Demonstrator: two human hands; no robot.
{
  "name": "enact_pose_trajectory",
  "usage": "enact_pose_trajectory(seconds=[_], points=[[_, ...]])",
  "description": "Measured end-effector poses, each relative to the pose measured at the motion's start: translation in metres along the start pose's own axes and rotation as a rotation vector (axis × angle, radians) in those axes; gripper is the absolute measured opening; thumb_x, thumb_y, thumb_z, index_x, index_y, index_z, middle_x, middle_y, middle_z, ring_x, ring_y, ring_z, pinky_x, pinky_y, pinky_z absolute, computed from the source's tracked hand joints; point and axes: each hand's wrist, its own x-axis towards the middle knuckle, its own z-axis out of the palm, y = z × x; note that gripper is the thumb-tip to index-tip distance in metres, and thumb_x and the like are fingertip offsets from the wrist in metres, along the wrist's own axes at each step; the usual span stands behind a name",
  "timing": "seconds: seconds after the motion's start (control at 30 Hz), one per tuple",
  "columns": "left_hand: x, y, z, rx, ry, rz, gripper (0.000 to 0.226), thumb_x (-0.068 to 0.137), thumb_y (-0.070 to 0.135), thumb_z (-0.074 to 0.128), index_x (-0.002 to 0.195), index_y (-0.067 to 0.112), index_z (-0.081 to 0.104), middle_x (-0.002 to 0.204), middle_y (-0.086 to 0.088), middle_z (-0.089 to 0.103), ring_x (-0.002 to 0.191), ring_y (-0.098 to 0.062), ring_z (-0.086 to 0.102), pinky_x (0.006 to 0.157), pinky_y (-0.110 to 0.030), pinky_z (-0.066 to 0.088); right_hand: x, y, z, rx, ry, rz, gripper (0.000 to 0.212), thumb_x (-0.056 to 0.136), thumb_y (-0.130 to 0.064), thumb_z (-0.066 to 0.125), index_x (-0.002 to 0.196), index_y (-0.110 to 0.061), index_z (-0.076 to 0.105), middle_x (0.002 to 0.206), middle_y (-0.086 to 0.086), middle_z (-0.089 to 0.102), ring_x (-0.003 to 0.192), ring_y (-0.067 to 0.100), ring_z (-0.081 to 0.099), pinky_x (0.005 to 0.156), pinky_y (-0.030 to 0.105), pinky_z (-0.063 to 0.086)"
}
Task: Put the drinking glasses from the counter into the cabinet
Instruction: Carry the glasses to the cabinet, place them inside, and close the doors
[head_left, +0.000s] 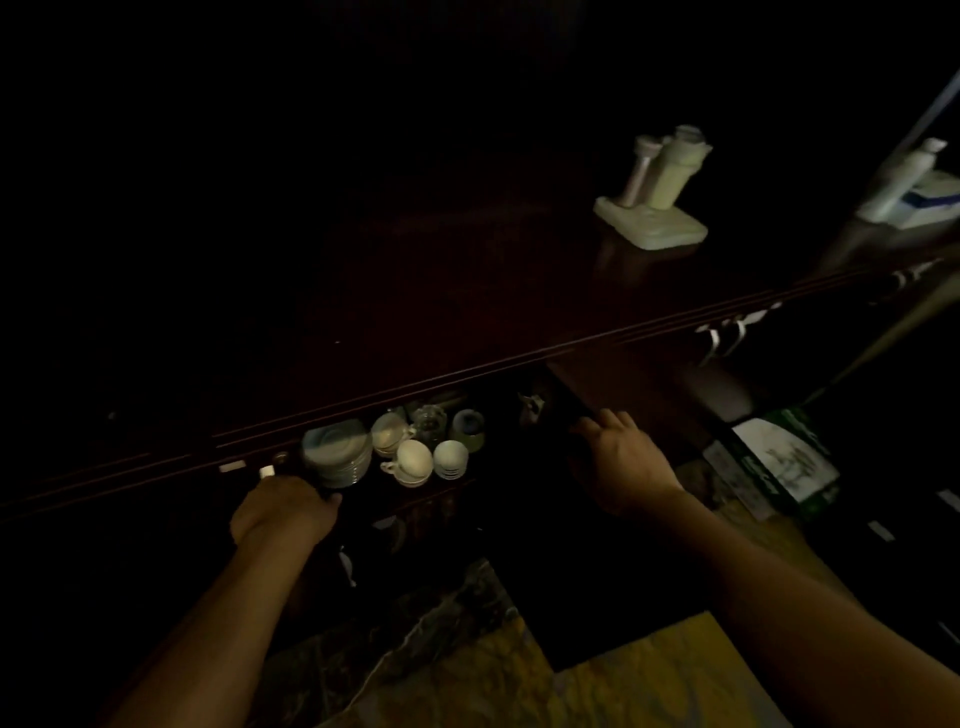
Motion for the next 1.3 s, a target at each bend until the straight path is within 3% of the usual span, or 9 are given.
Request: enact_pose_trajectory(seconds=[0.13, 0.23, 0.4, 0.53, 0.6, 0.73, 0.9, 1.07, 1.3], points=[[-0.045, 0.07, -0.02, -0.018, 0.187, 0.309, 0.051, 0.088, 0.063, 0.05, 0.112, 0.02, 0.064, 0.109, -0.006, 0.068, 0.097, -0.026, 0.066, 0.062, -0.028, 0.041, -0.038, 0.065, 0.001, 0.019, -0.05, 0.205, 0.058, 0.093, -0.053, 0.057, 0.139, -0.021, 0.044, 0.129, 0.007, 0.049, 0.118, 0.03, 0.049, 0.088, 0.042, 0.051], [-0.088, 0.141, -0.025, -0.133, 0.227, 0.714, 0.043, 0.092, 0.054, 0.052, 0.117, 0.021, 0.058, 0.117, -0.007, 0.062, 0.104, -0.028, 0.061, 0.073, -0.032, 0.046, -0.075, 0.107, 0.009, 0.121, -0.194, 0.31, 0.072, 0.092, -0.057, 0.057, 0.149, -0.02, 0.034, 0.135, 0.009, 0.053, 0.11, 0.026, 0.056, 0.084, 0.037, 0.051], [-0.153, 0.233, -0.004, -0.116, 0.083, 1.079, 0.052, 0.097, 0.055, 0.043, 0.142, 0.029, 0.041, 0.136, 0.003, 0.045, 0.127, -0.022, 0.044, 0.097, -0.04, 0.046, -0.132, 0.134, 0.037, 0.252, -0.241, 0.278, 0.035, 0.095, -0.051, 0.055, 0.115, -0.023, 0.062, 0.087, -0.011, 0.061, 0.072, 0.004, 0.059, 0.062, 0.025, 0.052], [-0.182, 0.26, 0.017, -0.128, 0.033, 1.0, 0.06, 0.095, 0.063, 0.039, 0.143, 0.027, 0.04, 0.139, 0.002, 0.045, 0.129, -0.021, 0.044, 0.099, -0.04, 0.046, -0.14, 0.126, 0.037, 0.385, -0.244, 0.147, 0.014, 0.094, -0.045, 0.059, 0.098, -0.032, 0.057, 0.077, -0.014, 0.055, 0.061, -0.001, 0.054, 0.05, 0.014, 0.036], [-0.189, 0.259, 0.022, -0.173, 0.008, 0.945, 0.062, 0.094, 0.064, 0.041, 0.143, 0.025, 0.04, 0.14, 0.0, 0.045, 0.128, -0.022, 0.047, 0.098, -0.039, 0.047, -0.142, 0.114, 0.034, 0.484, -0.284, 0.063, 0.015, 0.092, -0.044, 0.062, 0.084, -0.034, 0.053, 0.07, -0.011, 0.056, 0.055, -0.004, 0.055, 0.047, 0.015, 0.039], [-0.192, 0.233, 0.027, -0.295, 0.03, 0.791, 0.068, 0.089, 0.06, 0.056, 0.144, 0.023, 0.041, 0.138, -0.002, 0.047, 0.124, -0.023, 0.053, 0.097, -0.04, 0.049, -0.147, 0.075, 0.044, 0.638, -0.303, -0.047, 0.031, 0.088, -0.053, 0.063, 0.101, -0.024, 0.063, 0.086, -0.006, 0.069, 0.073, 0.005, 0.065, 0.062, 0.027, 0.053], [-0.181, 0.181, 0.032, -0.387, -0.036, 0.651, 0.069, 0.082, 0.049, 0.07, 0.141, 0.026, 0.042, 0.107, 0.003, 0.068, 0.099, -0.016, 0.065, 0.085, -0.037, 0.054, -0.141, 0.003, 0.065, 0.805, -0.203, -0.081, 0.029, 0.086, -0.046, 0.071, 0.106, -0.032, 0.056, 0.087, -0.02, 0.06, 0.075, -0.01, 0.058, 0.058, 0.005, 0.042], [-0.16, 0.13, 0.029, -0.491, -0.042, 0.576, 0.051, 0.082, 0.045, 0.072, 0.128, 0.029, 0.058, 0.098, 0.009, 0.068, 0.089, -0.009, 0.065, 0.077, -0.027, 0.053, -0.119, -0.063, 0.075, 0.877, -0.164, -0.096, 0.066, 0.085, -0.051, 0.069, 0.138, -0.018, 0.046, 0.112, -0.008, 0.07, 0.1, 0.005, 0.067, 0.084, 0.025, 0.057], [-0.115, 0.065, 0.005, -0.543, -0.035, 0.521, 0.027, 0.085, 0.033, 0.072, 0.111, 0.034, 0.068, 0.106, 0.013, 0.07, 0.096, -0.004, 0.066, 0.083, -0.024, 0.053, -0.083, -0.143, 0.08, 0.872, -0.149, -0.179, 0.048, 0.096, -0.042, 0.06, 0.136, -0.016, 0.049, 0.11, -0.002, 0.072, 0.098, 0.013, 0.069, 0.077, 0.025, 0.053]])
